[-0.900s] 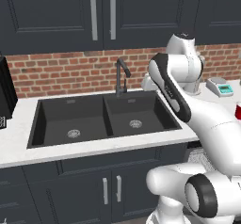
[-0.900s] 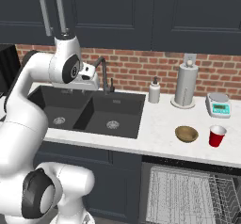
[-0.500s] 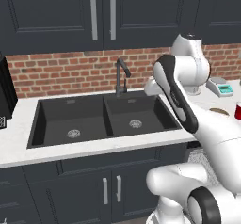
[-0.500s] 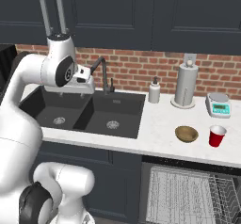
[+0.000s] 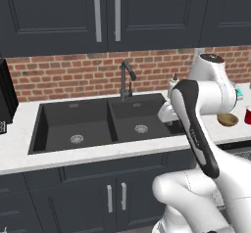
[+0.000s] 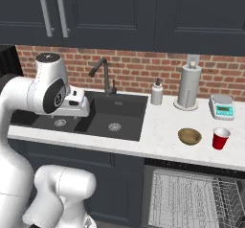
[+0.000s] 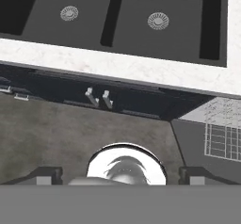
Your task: Pick up the cup and bowl from the counter, place them in the dishwasher, and close the dishwasher door.
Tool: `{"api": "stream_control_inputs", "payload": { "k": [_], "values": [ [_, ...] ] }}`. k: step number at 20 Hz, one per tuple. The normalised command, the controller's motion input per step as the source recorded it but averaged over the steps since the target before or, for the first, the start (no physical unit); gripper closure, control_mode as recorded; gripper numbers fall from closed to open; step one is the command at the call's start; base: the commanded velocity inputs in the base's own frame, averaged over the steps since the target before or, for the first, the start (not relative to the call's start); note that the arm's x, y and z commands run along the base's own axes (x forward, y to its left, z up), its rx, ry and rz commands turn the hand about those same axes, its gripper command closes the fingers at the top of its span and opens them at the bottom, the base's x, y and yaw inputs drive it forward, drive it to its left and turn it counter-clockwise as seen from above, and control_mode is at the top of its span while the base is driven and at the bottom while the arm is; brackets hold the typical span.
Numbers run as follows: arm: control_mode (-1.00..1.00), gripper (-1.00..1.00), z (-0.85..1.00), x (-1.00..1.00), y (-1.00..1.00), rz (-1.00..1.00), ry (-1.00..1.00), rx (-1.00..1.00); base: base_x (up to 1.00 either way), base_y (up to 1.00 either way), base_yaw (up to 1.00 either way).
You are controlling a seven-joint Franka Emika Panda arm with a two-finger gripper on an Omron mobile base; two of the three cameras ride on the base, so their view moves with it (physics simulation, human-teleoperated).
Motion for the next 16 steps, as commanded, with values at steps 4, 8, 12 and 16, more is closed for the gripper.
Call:
{"api": "stream_control_inputs", "payload": {
  "k": [4,8,12,16],
  "values": [
    [1.00,-1.00,-0.21,-0.18,0.00,-0.01,0.00,0.00,0.00,0.00,-0.01],
    [1.00,-1.00,0.00,0.00,0.00,0.00,0.00,0.00,0.00,0.19,-0.16],
    [1.00,-1.00,0.00,0.00,0.00,0.00,0.00,0.00,0.00,0.57,-0.44],
    [1.00,-1.00,0.00,0.00,0.00,0.00,0.00,0.00,0.00,0.59,-0.66]
  ]
}}
